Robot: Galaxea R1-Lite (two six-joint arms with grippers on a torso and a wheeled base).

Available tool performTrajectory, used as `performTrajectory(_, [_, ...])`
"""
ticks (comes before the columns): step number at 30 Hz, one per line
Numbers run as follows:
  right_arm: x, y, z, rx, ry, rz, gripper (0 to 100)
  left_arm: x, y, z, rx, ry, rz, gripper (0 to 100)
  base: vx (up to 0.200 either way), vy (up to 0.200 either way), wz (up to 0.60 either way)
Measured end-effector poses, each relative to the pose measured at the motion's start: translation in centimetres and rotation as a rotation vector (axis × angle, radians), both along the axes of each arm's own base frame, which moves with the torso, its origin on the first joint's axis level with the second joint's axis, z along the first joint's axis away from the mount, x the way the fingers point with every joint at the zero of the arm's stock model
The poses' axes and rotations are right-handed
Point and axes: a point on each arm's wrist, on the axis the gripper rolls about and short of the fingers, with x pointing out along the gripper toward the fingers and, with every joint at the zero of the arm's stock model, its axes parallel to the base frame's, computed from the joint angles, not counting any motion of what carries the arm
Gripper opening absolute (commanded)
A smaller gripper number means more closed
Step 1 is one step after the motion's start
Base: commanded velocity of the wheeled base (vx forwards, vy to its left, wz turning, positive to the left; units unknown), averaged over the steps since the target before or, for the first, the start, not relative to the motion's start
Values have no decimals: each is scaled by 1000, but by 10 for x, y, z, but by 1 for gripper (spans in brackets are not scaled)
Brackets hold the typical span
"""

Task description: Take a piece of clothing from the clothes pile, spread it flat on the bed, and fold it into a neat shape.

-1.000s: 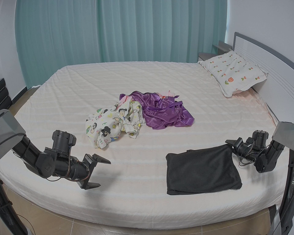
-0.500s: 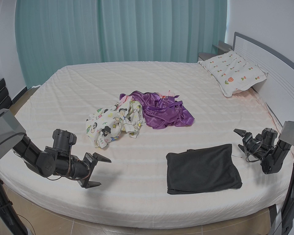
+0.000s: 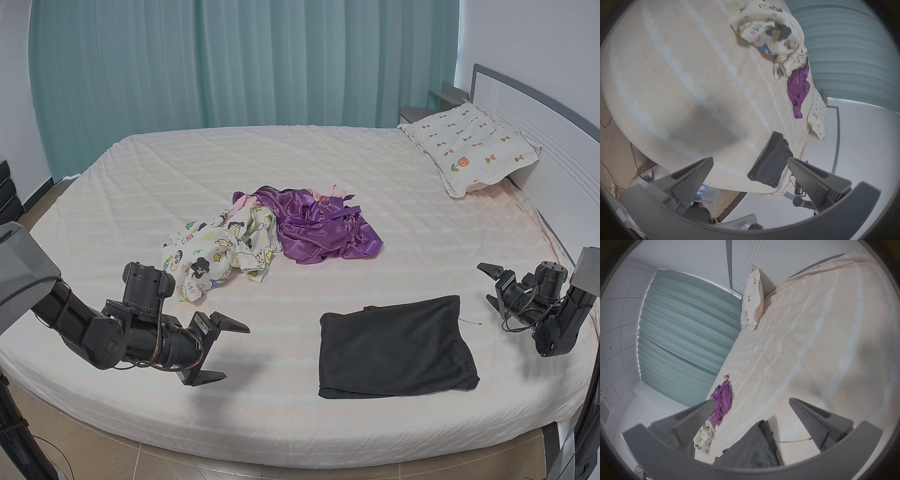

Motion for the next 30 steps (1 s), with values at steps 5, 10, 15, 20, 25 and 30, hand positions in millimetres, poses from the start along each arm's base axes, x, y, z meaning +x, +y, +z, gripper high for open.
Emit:
performTrajectory(5, [-2, 1, 1, 1, 2, 1, 100, -3, -11, 1, 10, -11, -29, 100, 0, -200, 0])
performTrajectory(10, [-3, 1, 1, 0, 4, -1, 100, -5, -31, 3, 67, -60, -55, 100, 0, -40, 0])
performTrajectory(15, [-5, 2, 0, 0, 11, 0, 100, -9, -54, 1, 166, -171, -203, 100, 0, 0, 0])
performTrajectory(20, [-6, 3, -1, 0, 16, 3, 100, 1, -68, -8, 259, -225, -220, 100, 0, 0, 0])
performTrajectory(25, [-8, 3, -2, -1, 19, 3, 100, 15, -76, -17, 356, -269, -191, 100, 0, 0, 0])
performTrajectory(30, [-9, 5, -4, -2, 24, 9, 100, 27, -81, -24, 358, -311, -200, 100, 0, 0, 0])
